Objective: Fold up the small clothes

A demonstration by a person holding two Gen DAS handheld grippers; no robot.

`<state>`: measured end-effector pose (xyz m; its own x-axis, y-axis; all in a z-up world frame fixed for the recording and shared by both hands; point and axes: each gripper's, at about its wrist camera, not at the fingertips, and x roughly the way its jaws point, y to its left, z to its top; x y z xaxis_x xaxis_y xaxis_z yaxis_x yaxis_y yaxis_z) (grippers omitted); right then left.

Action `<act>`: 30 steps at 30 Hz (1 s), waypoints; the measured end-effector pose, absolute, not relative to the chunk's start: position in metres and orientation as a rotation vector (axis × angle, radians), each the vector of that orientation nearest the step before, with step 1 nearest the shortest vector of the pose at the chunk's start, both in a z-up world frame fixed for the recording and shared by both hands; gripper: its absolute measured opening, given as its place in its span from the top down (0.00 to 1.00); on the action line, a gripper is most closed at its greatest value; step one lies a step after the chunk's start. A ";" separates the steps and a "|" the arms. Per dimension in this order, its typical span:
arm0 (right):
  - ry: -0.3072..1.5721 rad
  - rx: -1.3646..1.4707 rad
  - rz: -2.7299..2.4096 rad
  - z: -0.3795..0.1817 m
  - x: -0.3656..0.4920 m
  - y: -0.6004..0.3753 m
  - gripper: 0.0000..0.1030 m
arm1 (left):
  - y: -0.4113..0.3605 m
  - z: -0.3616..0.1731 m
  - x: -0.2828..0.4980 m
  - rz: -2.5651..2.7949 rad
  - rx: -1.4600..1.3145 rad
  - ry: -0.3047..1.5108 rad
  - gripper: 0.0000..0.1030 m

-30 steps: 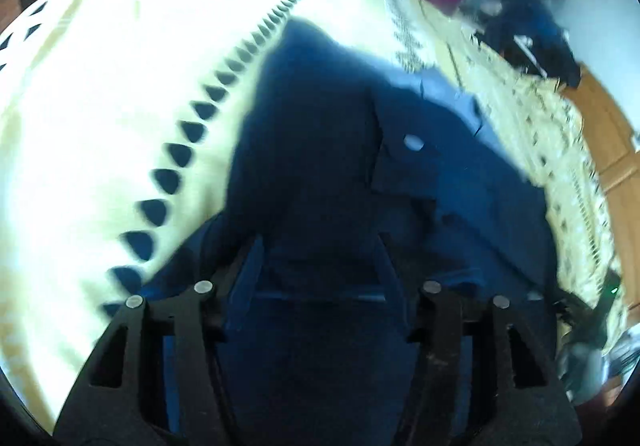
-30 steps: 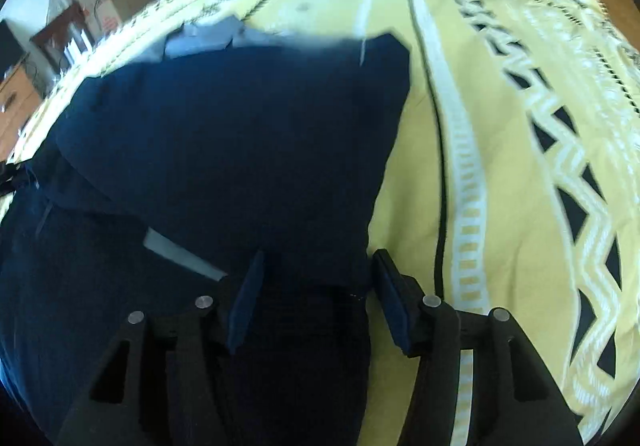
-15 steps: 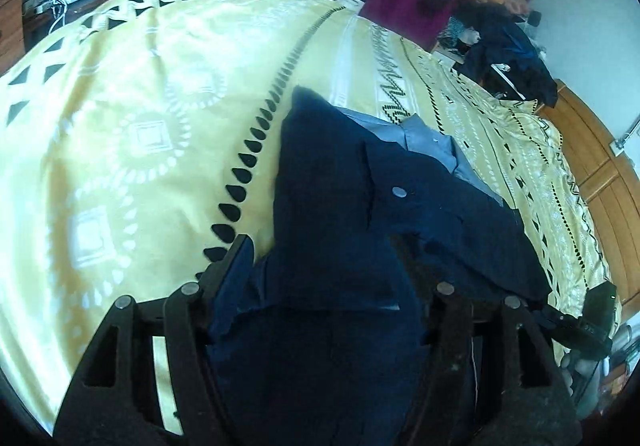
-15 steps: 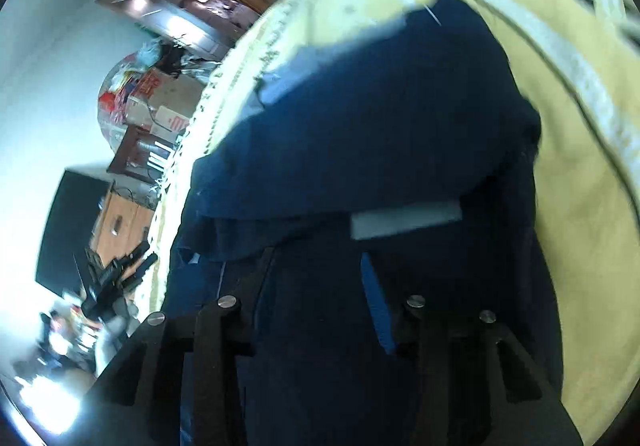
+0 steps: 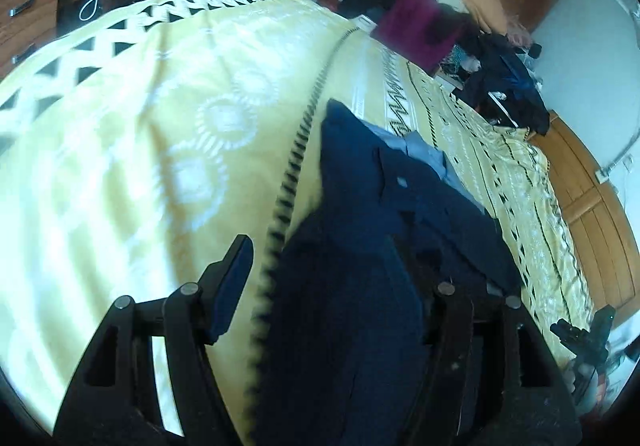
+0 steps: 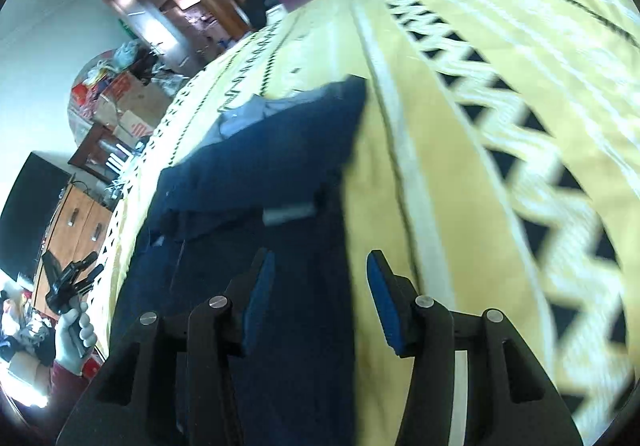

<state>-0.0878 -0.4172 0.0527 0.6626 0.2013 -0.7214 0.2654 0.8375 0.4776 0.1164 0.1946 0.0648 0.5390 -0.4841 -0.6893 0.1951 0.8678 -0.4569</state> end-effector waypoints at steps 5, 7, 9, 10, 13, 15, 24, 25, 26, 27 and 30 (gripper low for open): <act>0.937 0.589 0.015 0.048 -0.158 -0.381 0.44 | 0.202 0.057 0.051 -0.515 -0.283 1.032 0.35; 0.985 0.575 0.035 0.037 -0.178 -0.367 0.42 | 0.220 0.043 0.027 -0.533 -0.308 1.095 0.35; 1.038 0.573 0.047 0.023 -0.195 -0.358 0.42 | 0.240 0.029 0.013 -0.530 -0.353 1.144 0.35; 1.059 0.574 0.045 0.017 -0.202 -0.355 0.42 | 0.250 0.022 0.006 -0.513 -0.362 1.163 0.35; 1.116 0.567 0.056 0.002 -0.217 -0.348 0.42 | 0.265 0.009 -0.009 -0.502 -0.383 1.199 0.35; 1.155 0.555 0.068 -0.006 -0.224 -0.343 0.42 | 0.263 0.006 -0.014 -0.519 -0.362 1.216 0.35; 1.239 0.460 0.072 -0.028 -0.230 -0.318 0.41 | 0.239 0.004 -0.022 -0.631 -0.248 1.264 0.35; 1.245 0.449 0.068 -0.029 -0.229 -0.316 0.41 | 0.238 0.002 -0.023 -0.637 -0.249 1.267 0.35; 1.255 0.433 0.060 -0.031 -0.229 -0.314 0.40 | 0.237 0.001 -0.022 -0.642 -0.245 1.268 0.35; 1.258 0.430 0.057 -0.033 -0.226 -0.313 0.40 | 0.236 0.001 -0.022 -0.647 -0.245 1.268 0.35; 1.265 0.419 0.033 -0.038 -0.223 -0.308 0.40 | 0.238 -0.002 -0.024 -0.652 -0.244 1.269 0.35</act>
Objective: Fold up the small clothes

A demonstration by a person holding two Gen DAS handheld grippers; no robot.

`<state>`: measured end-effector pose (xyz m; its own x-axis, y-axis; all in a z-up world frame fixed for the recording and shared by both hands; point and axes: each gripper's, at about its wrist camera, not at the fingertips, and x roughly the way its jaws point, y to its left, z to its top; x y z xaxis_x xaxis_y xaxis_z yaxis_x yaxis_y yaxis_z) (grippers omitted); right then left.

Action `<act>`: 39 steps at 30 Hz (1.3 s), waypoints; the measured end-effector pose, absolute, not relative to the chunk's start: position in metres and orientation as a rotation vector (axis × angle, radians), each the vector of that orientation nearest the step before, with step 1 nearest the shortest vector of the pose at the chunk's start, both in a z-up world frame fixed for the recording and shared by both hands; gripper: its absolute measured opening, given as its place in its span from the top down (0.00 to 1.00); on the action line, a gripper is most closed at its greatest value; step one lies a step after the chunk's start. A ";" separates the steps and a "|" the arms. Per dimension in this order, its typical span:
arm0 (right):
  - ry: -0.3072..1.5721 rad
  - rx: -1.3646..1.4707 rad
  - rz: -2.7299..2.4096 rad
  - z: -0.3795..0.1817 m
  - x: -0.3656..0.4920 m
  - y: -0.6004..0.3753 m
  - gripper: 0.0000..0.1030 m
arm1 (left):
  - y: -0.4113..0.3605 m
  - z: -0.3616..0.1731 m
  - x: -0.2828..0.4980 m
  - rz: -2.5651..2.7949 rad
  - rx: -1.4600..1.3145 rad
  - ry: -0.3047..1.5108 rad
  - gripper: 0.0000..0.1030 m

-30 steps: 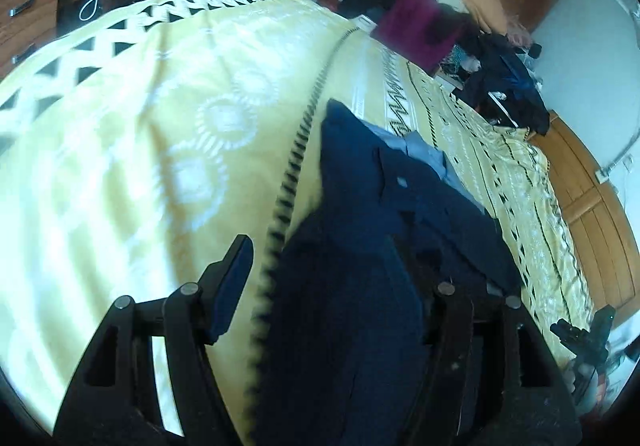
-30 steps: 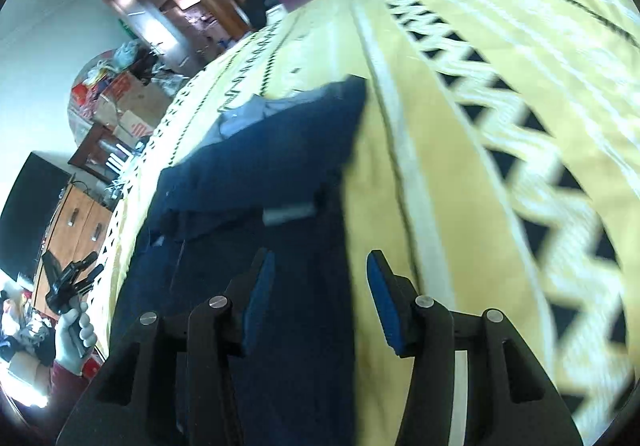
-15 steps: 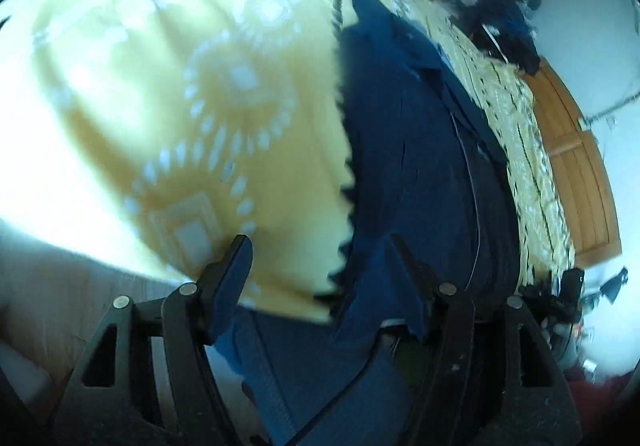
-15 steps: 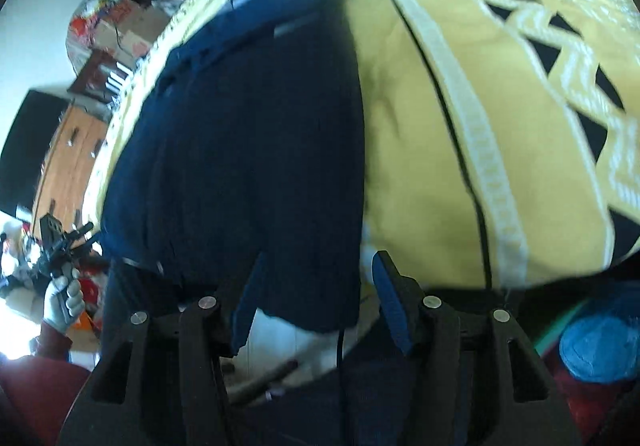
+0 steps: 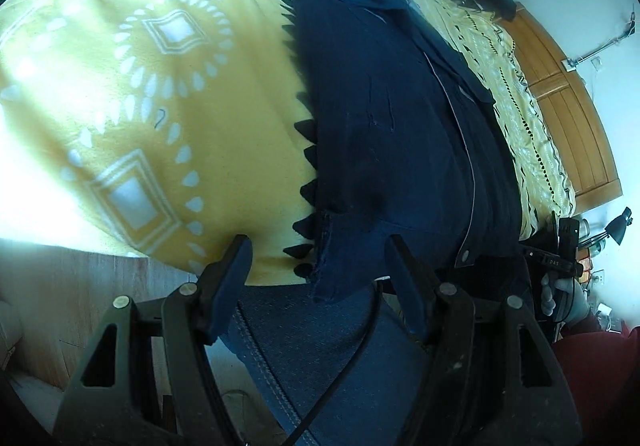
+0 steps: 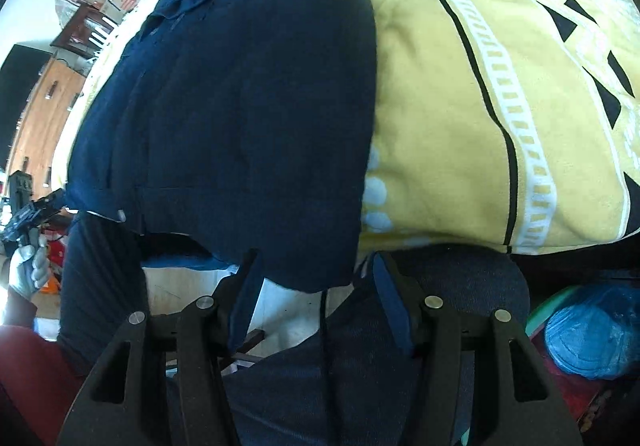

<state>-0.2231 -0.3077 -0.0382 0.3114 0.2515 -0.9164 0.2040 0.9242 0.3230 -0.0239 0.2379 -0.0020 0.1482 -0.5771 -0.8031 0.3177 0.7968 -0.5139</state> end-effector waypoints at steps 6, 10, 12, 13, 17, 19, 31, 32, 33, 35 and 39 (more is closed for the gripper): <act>1.267 0.497 0.062 -0.054 -0.208 -0.312 0.40 | 0.237 -0.003 -0.025 -0.672 -0.230 1.272 0.35; 1.272 0.501 0.083 -0.055 -0.203 -0.306 0.40 | 0.236 -0.005 -0.025 -0.670 -0.224 1.275 0.35; 1.268 0.505 0.085 -0.054 -0.201 -0.304 0.40 | 0.236 -0.006 -0.025 -0.670 -0.226 1.276 0.36; 1.268 0.508 0.084 -0.054 -0.201 -0.304 0.40 | 0.235 -0.006 -0.024 -0.671 -0.222 1.278 0.37; 1.267 0.523 0.092 -0.053 -0.204 -0.305 0.51 | 0.223 -0.010 -0.027 -0.710 -0.212 1.313 0.89; 1.264 0.524 0.105 -0.051 -0.205 -0.302 0.59 | 0.218 -0.012 -0.028 -0.691 -0.175 1.307 0.90; 0.867 0.645 0.280 0.105 -0.202 -0.337 0.89 | 0.242 0.110 0.015 -0.851 -0.641 0.986 0.92; 0.826 0.660 0.290 0.118 -0.190 -0.347 0.89 | 0.240 0.116 0.024 -0.856 -0.664 0.967 0.92; 0.794 0.671 0.292 0.127 -0.177 -0.355 0.89 | 0.238 0.124 0.042 -0.860 -0.694 0.941 0.92; 0.741 0.684 0.297 0.141 -0.147 -0.373 0.89 | 0.229 0.138 0.078 -0.853 -0.739 0.897 0.92; 0.699 0.654 0.280 0.157 -0.068 -0.402 0.89 | 0.195 0.150 0.151 -0.829 -0.723 0.866 0.91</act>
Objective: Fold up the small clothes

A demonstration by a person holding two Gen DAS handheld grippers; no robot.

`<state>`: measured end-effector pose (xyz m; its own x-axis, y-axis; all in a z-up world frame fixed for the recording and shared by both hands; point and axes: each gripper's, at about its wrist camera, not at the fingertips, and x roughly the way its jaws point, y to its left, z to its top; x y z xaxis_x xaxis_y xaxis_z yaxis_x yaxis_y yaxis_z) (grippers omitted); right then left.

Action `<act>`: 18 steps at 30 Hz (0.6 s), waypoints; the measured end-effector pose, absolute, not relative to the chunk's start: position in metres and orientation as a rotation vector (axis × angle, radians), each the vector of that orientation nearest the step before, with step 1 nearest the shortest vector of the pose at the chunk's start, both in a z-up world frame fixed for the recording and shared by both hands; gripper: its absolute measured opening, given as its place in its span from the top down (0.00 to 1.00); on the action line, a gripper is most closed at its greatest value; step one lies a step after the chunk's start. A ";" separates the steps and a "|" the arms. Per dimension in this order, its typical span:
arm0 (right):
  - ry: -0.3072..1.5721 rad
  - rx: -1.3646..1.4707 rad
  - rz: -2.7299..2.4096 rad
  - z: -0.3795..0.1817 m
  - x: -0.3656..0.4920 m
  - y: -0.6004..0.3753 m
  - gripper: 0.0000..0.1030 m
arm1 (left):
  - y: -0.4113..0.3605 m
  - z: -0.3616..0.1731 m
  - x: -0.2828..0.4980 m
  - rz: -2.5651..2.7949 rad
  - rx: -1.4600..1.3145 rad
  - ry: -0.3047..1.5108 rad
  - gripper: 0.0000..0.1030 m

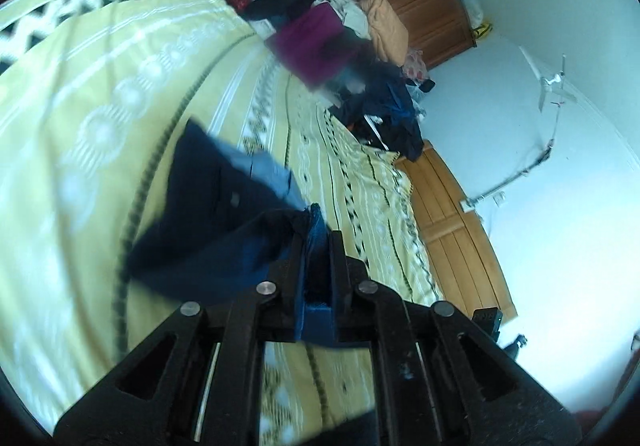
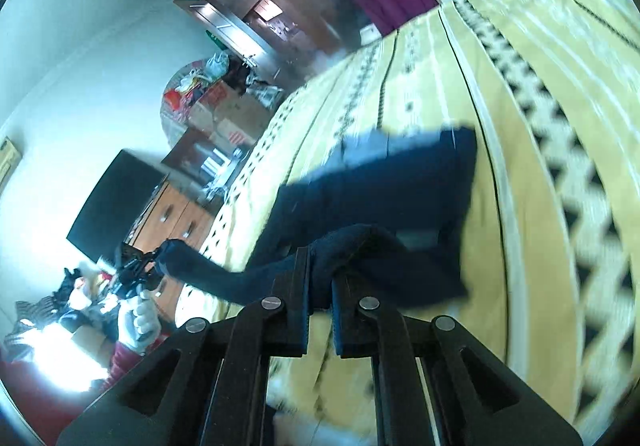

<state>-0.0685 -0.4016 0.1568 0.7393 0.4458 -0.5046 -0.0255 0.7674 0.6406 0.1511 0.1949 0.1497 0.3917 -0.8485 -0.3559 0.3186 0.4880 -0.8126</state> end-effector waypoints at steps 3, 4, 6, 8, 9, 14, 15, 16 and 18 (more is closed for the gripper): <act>0.725 0.631 0.260 0.150 0.010 -0.428 0.89 | 0.165 0.135 0.207 -0.790 -0.675 0.895 0.90; 0.746 0.623 0.250 0.141 0.039 -0.438 0.89 | 0.159 0.125 0.222 -0.770 -0.684 0.915 0.88; 0.803 0.587 0.230 0.118 0.088 -0.448 0.87 | 0.137 0.093 0.256 -0.711 -0.620 0.969 0.78; 0.893 0.541 0.209 0.078 0.133 -0.451 0.81 | 0.127 0.042 0.288 -0.587 -0.579 1.064 0.66; 0.944 0.536 0.198 0.054 0.151 -0.454 0.79 | 0.124 0.017 0.300 -0.554 -0.562 1.128 0.65; 1.035 0.568 0.122 -0.013 0.182 -0.470 0.72 | 0.150 -0.022 0.297 -0.507 -0.638 1.232 0.70; 1.011 0.577 0.134 -0.008 0.178 -0.471 0.68 | 0.156 -0.012 0.290 -0.516 -0.634 1.198 0.62; 0.978 0.568 0.148 0.000 0.170 -0.470 0.64 | 0.162 0.003 0.281 -0.529 -0.614 1.151 0.52; 0.912 0.545 0.153 0.017 0.152 -0.469 0.45 | 0.167 0.034 0.265 -0.560 -0.486 1.049 0.33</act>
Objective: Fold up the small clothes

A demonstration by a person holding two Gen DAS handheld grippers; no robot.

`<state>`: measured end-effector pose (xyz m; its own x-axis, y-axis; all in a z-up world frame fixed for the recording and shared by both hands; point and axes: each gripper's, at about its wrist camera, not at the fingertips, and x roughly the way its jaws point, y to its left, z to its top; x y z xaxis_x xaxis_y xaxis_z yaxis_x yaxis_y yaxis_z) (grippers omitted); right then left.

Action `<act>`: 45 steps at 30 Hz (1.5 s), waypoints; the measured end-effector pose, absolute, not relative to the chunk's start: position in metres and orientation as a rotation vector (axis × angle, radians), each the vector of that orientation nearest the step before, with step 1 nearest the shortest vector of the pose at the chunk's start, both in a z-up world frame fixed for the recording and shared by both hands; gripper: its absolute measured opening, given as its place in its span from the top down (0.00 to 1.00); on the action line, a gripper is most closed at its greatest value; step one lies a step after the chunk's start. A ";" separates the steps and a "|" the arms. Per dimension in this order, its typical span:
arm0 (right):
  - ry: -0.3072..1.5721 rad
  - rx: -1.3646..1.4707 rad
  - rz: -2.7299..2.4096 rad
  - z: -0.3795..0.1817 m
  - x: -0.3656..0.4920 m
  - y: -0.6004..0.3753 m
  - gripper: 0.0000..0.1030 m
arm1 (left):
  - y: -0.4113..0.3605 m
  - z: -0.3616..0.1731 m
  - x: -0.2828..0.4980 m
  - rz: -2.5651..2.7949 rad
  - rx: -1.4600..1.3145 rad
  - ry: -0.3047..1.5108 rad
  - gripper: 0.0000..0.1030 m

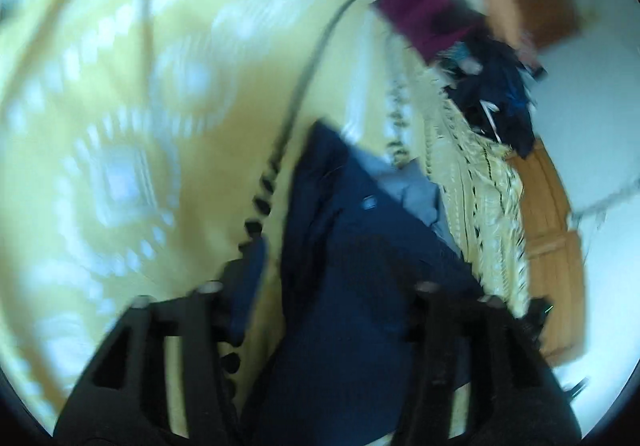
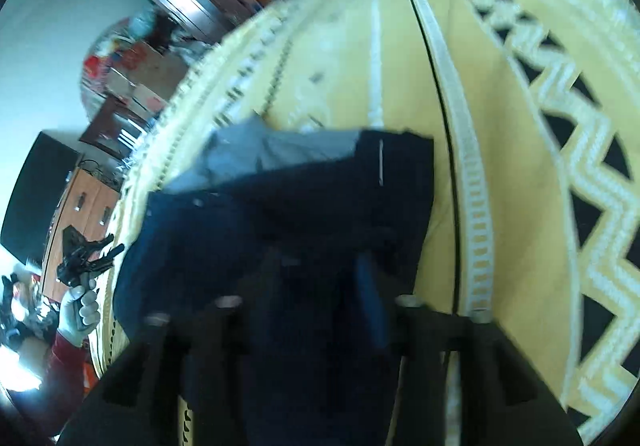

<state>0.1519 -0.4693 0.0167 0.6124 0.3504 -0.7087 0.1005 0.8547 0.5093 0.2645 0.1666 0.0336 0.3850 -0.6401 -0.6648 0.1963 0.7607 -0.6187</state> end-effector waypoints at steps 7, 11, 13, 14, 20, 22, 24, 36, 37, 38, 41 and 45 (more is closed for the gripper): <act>0.917 0.467 0.083 0.003 0.135 -0.473 0.45 | 0.109 0.029 0.291 -0.617 -0.135 1.053 0.25; 0.926 0.385 0.069 -0.004 0.148 -0.467 0.45 | 0.092 0.013 0.311 -0.605 -0.116 1.085 0.29; 0.920 0.369 0.072 -0.006 0.152 -0.469 0.45 | 0.086 0.005 0.315 -0.608 -0.106 1.096 0.29; 0.920 0.362 0.072 -0.007 0.155 -0.469 0.45 | 0.083 0.003 0.317 -0.611 -0.105 1.101 0.29; 0.964 0.334 0.075 -0.023 0.186 -0.469 0.45 | 0.080 0.007 0.318 -0.637 -0.083 1.101 0.29; 0.978 0.315 0.073 -0.027 0.191 -0.466 0.45 | 0.083 0.010 0.322 -0.628 -0.083 1.089 0.29; 0.972 0.306 0.076 -0.028 0.192 -0.463 0.48 | 0.079 0.010 0.325 -0.629 -0.071 1.088 0.29; 0.954 0.259 0.016 -0.034 0.189 -0.457 0.78 | 0.060 0.004 0.326 -0.653 0.025 1.076 0.79; 0.930 0.266 0.003 -0.031 0.185 -0.459 0.81 | 0.062 0.007 0.324 -0.656 0.012 1.059 0.81; 0.911 0.276 -0.002 -0.028 0.181 -0.461 0.81 | 0.064 0.008 0.324 -0.655 0.000 1.050 0.82; 0.880 0.278 -0.014 -0.023 0.173 -0.458 0.82 | 0.070 0.005 0.323 -0.630 -0.036 1.034 0.76; 0.907 0.283 -0.004 -0.030 0.176 -0.458 0.78 | 0.066 0.016 0.310 -0.579 0.030 0.989 0.66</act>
<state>0.1758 -0.4578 -0.0303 0.6191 0.1153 -0.7768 0.1223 0.9629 0.2404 0.3105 0.0661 0.0157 0.4124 -0.4470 -0.7938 0.4735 0.8496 -0.2325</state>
